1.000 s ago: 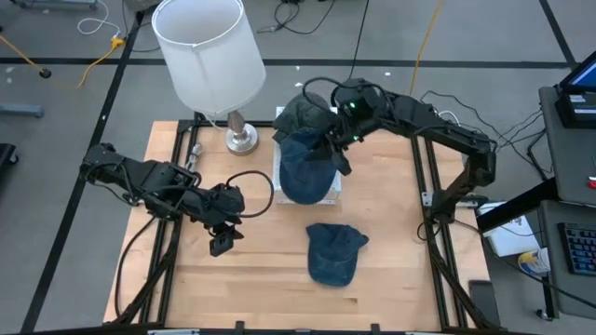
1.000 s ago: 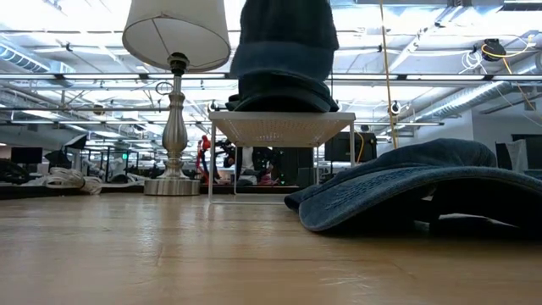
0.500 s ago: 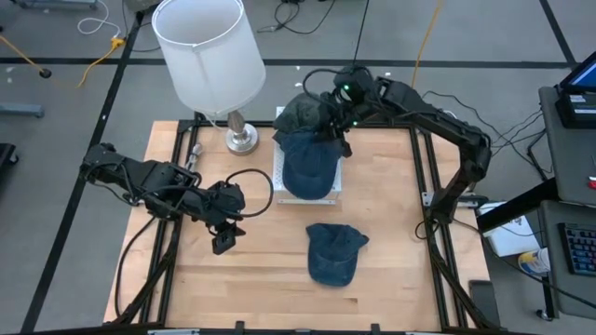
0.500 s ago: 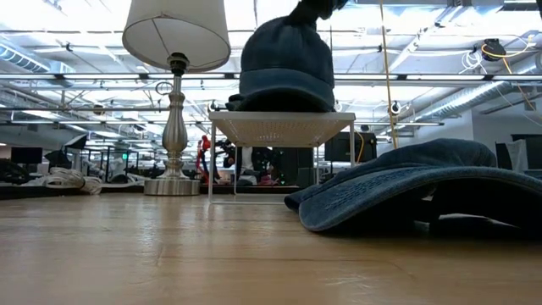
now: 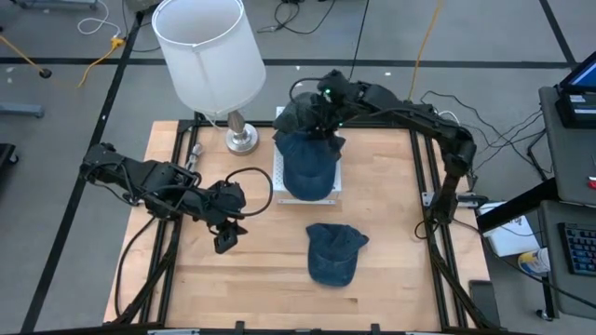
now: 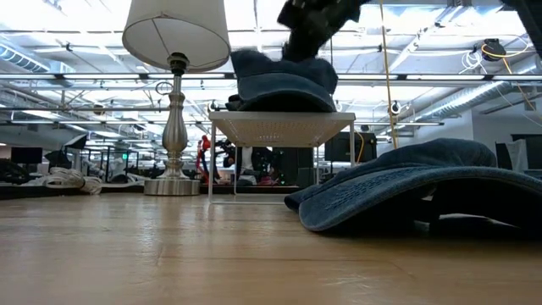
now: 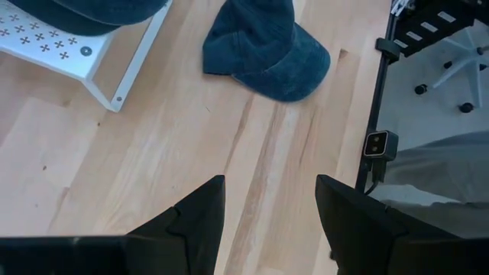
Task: Pick & Place hat
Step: Stack the blue cap on top of the other blue cap on the shelf, then stack the blue cap on top of the other blue caps on the shelf
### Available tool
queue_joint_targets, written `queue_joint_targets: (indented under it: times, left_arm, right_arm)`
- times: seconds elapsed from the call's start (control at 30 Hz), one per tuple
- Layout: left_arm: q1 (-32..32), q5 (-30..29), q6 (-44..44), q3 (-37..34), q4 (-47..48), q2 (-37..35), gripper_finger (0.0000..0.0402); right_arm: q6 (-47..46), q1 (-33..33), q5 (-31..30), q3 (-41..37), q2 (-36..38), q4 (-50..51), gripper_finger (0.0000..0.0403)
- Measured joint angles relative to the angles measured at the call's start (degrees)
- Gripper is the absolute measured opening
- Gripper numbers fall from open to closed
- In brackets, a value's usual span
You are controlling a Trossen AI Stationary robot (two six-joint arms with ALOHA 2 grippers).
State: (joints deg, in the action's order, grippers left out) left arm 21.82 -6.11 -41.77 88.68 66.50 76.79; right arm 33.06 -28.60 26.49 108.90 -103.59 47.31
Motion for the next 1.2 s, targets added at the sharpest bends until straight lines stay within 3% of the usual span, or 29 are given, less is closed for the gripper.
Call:
queue_joint_targets:
  times: [0.2,0.4,0.87,1.03,1.2]
  left_arm:
    - [0.01,-0.11,-2.71,0.00,-0.23,0.00,0.0209]
    - [0.00,-0.46,-4.80,0.00,-0.27,0.00,0.0209]
    - [0.00,-0.48,-5.11,0.00,-0.28,0.00,0.0209]
    - [0.01,-0.48,-4.97,0.00,-0.28,0.00,0.0209]
    - [0.00,-0.48,-4.93,0.00,-0.28,0.00,0.0209]
  right_arm:
    - [4.74,0.05,-10.48,-0.11,-2.84,-1.96,0.0041]
    - [5.60,-0.11,-11.42,-0.11,-3.11,-2.52,0.0042]
    - [2.56,0.55,-8.48,-0.11,-2.93,0.34,0.0250]
    - [2.50,0.96,-11.95,0.00,-1.28,-1.66,0.0286]
    - [2.50,0.98,-13.51,-0.02,0.63,-4.35,0.0293]
